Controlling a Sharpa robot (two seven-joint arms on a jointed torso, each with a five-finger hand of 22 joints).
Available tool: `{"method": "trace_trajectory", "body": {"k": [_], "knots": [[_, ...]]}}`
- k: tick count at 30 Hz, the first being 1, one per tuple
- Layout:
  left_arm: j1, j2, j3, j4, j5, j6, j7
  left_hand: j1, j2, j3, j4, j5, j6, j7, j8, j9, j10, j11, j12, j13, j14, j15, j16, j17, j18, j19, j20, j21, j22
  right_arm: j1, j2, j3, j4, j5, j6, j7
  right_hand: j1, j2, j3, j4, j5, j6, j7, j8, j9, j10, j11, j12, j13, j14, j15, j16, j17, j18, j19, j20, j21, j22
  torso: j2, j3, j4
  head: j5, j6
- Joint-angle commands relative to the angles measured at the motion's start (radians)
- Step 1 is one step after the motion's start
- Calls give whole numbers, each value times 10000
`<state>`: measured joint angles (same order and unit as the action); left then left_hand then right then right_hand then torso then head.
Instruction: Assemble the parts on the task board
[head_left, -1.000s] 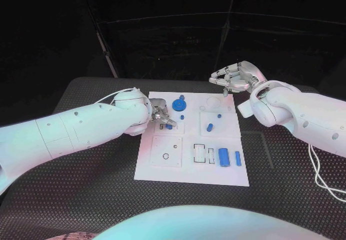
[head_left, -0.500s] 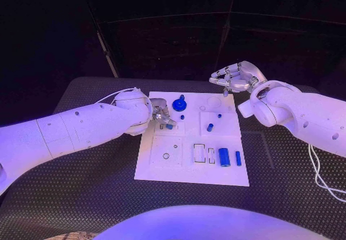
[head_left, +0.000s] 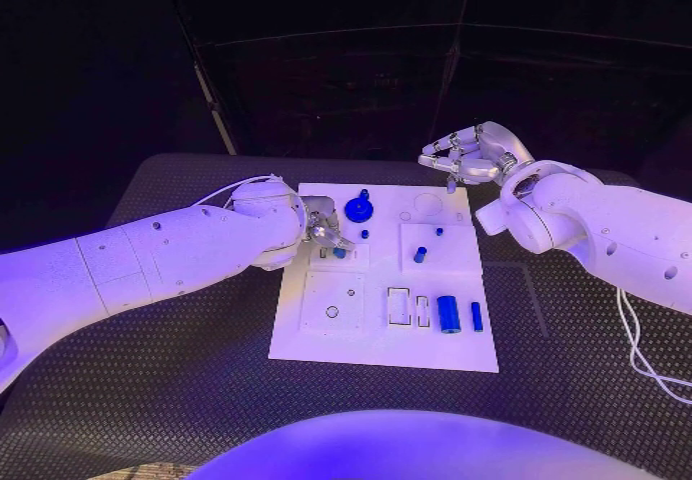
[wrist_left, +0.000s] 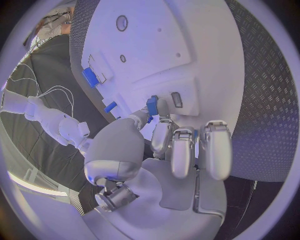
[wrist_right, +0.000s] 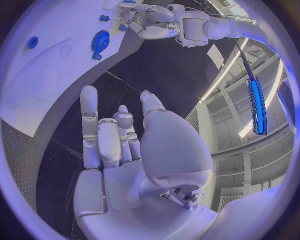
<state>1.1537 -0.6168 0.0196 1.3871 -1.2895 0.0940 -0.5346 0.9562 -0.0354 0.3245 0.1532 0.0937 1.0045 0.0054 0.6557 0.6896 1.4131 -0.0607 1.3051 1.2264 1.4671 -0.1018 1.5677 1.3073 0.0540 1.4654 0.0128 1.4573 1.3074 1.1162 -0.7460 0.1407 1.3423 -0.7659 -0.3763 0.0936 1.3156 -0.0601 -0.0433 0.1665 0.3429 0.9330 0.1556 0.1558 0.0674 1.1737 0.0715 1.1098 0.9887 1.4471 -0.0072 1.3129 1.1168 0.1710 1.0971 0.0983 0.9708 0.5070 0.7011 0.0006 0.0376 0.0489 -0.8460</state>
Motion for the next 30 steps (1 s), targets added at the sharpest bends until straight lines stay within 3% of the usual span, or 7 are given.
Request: {"method": "trace_trajectory", "body": {"k": [1,30], "knots": [[16,30,10,-26,-20,36,-52,-134,-25,-51,52,-35,97,1,64,17,34,44,0,16,1037,-3,31,2635,-182,297,-15,-23,1362,19,7,8,15,-8,46,59,-99,10,-1,71,49,-97,-1,44,17,-55,-13,23,-11,-32,19,-37,-3,86,30,34,-69,-17,-1,-4,-3,-12,-8],[19,53,10,-28,-20,209,-76,-555,-29,-688,449,-39,135,-33,152,67,104,13,110,134,1037,-33,31,2635,-217,382,-37,88,1507,17,32,8,-22,-8,63,78,-117,9,-16,88,52,-101,0,48,16,-61,-11,23,-20,-33,19,-41,-7,87,32,34,-73,-21,-4,-10,8,-27,-32]]}}
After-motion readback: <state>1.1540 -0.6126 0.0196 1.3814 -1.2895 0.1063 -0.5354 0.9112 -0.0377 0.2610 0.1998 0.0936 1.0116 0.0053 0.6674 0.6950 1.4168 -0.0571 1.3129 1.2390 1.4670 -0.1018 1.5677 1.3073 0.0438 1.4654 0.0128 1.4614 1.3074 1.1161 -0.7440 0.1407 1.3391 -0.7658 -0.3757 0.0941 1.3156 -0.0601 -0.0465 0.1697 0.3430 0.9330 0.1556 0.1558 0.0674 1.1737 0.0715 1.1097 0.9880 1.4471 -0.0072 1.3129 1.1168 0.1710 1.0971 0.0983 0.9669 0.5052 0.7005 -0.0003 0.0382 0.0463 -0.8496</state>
